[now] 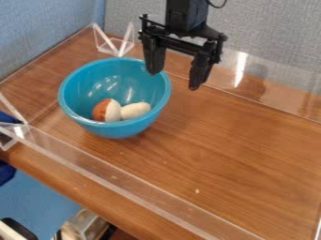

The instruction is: Remove the mushroom from inside the blue bowl and put it on the table

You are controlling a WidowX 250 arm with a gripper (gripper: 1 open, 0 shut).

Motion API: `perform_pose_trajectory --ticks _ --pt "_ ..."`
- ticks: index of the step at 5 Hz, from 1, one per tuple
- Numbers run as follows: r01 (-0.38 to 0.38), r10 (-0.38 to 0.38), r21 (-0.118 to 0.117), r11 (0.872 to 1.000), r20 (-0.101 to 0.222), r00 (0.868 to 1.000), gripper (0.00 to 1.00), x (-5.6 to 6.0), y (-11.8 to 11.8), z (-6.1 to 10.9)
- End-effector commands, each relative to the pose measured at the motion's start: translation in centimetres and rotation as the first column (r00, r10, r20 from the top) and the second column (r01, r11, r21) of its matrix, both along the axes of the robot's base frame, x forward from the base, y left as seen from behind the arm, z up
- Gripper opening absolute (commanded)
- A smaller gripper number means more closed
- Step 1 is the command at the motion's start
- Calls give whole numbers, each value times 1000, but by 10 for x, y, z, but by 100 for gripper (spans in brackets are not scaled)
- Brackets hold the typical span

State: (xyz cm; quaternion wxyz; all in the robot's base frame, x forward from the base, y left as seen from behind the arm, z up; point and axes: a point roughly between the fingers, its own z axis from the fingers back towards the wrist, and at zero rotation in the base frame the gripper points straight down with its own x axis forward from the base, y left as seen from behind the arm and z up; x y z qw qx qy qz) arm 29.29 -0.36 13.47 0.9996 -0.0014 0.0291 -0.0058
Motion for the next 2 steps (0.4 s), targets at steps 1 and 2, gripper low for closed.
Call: perform_pose_trajectory --ticks 1,2 --pt "2 -2 -2 1000 -15 1000 100 -2 2 -5" --pt "-9 9 0 1000 -36 999 100 -9 26 -13"
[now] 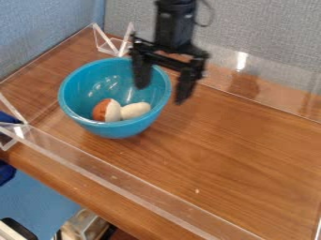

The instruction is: Remove the mushroom from inside the blue bowl and put it on the table

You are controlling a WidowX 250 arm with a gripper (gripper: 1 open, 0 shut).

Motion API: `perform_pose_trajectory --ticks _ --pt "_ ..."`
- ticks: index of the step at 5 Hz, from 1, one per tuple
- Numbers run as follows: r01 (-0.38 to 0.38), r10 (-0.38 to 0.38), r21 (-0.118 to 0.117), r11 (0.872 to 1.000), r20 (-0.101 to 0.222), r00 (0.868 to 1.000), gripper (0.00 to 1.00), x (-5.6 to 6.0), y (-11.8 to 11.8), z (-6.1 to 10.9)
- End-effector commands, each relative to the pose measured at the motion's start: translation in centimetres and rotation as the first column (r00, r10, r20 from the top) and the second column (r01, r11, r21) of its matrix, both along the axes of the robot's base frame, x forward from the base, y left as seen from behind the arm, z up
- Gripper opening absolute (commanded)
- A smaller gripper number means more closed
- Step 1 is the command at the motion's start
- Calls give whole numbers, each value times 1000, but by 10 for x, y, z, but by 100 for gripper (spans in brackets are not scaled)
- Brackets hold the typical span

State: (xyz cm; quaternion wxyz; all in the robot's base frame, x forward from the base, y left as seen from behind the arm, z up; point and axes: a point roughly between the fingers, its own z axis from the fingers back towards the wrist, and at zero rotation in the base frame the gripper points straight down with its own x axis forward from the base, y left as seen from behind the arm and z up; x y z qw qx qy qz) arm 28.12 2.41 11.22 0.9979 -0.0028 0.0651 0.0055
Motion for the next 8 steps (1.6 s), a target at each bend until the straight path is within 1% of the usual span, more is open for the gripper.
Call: perform_pose_trajectory --ticks 1,2,3,4,5,7,8 --pt "11 -11 14 1000 32 999 100 -4 28 6" --pt "41 -42 22 999 28 999 100 -9 51 0" --pt "74 -75 30 997 22 997 100 -10 66 -6" --pt "104 -104 26 994 6 995 100 -8 69 -18" --pt "124 -124 22 992 -3 992 100 -4 69 -30" --pt "134 -134 24 991 -16 991 100 2 70 -47" --pt "134 -133 26 991 -17 991 0 4 70 -51"
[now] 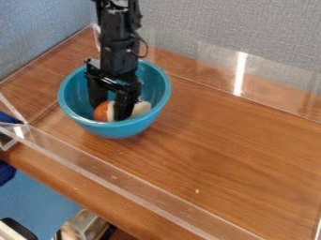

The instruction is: Remove the mushroom from inside the blue bowl and put it on the table

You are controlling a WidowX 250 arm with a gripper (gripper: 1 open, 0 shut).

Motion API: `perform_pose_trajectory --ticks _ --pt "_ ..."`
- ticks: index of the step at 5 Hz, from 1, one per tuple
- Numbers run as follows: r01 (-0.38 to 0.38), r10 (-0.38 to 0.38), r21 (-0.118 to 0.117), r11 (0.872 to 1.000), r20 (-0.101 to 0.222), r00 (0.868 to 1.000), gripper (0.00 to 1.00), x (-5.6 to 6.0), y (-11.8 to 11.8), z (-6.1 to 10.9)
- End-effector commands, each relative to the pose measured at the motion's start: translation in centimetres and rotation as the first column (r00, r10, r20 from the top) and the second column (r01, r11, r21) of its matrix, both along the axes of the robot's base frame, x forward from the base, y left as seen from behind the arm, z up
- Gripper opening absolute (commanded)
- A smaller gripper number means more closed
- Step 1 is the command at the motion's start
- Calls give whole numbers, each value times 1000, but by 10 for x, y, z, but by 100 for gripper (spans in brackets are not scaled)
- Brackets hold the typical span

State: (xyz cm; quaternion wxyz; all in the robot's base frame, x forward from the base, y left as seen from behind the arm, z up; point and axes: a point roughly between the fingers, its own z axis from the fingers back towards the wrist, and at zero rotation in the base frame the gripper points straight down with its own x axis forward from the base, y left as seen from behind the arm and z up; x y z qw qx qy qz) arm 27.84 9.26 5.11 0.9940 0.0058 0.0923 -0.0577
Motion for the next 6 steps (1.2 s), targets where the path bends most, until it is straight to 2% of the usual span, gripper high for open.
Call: perform_pose_trajectory --ticks 1,3,6 --pt "10 -11 18 1000 45 999 0 8 1 12" --pt "29 -31 21 999 73 997 0 13 0 25" --pt "62 -64 23 998 95 993 0 19 -1 28"
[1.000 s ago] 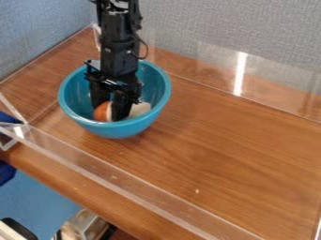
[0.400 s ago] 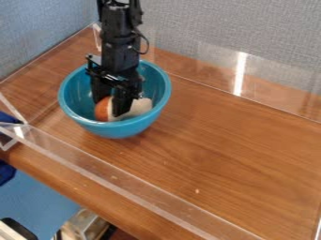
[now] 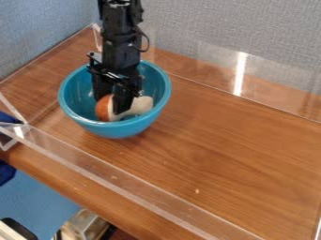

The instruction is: Remove the mushroom from inside the blue bowl and put it on the table

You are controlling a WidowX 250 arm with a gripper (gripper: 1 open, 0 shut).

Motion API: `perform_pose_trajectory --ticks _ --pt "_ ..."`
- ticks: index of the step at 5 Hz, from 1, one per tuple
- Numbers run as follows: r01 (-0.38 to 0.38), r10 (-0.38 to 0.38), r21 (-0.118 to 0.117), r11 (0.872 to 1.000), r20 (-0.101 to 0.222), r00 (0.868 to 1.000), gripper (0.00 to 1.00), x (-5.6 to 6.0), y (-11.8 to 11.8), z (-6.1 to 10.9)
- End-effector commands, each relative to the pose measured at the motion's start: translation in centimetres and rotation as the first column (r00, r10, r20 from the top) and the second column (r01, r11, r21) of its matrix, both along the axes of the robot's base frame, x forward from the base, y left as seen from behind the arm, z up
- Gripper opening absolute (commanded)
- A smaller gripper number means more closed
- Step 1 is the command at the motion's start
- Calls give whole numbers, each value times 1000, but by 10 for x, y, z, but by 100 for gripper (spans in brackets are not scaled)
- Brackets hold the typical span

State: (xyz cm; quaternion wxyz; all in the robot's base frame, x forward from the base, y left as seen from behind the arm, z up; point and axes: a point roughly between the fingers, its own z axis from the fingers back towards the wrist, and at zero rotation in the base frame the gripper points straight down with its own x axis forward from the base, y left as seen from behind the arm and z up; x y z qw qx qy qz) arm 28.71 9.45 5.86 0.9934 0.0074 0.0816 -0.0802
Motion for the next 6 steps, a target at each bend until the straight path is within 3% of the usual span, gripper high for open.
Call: perform_pose_trajectory --ticks 1,4,6 --pt "34 -35 20 999 78 996 0 12 -3 20" --pt "97 -98 15 995 70 993 0 16 -4 10" --pt "101 -102 19 995 89 991 0 14 -7 22"
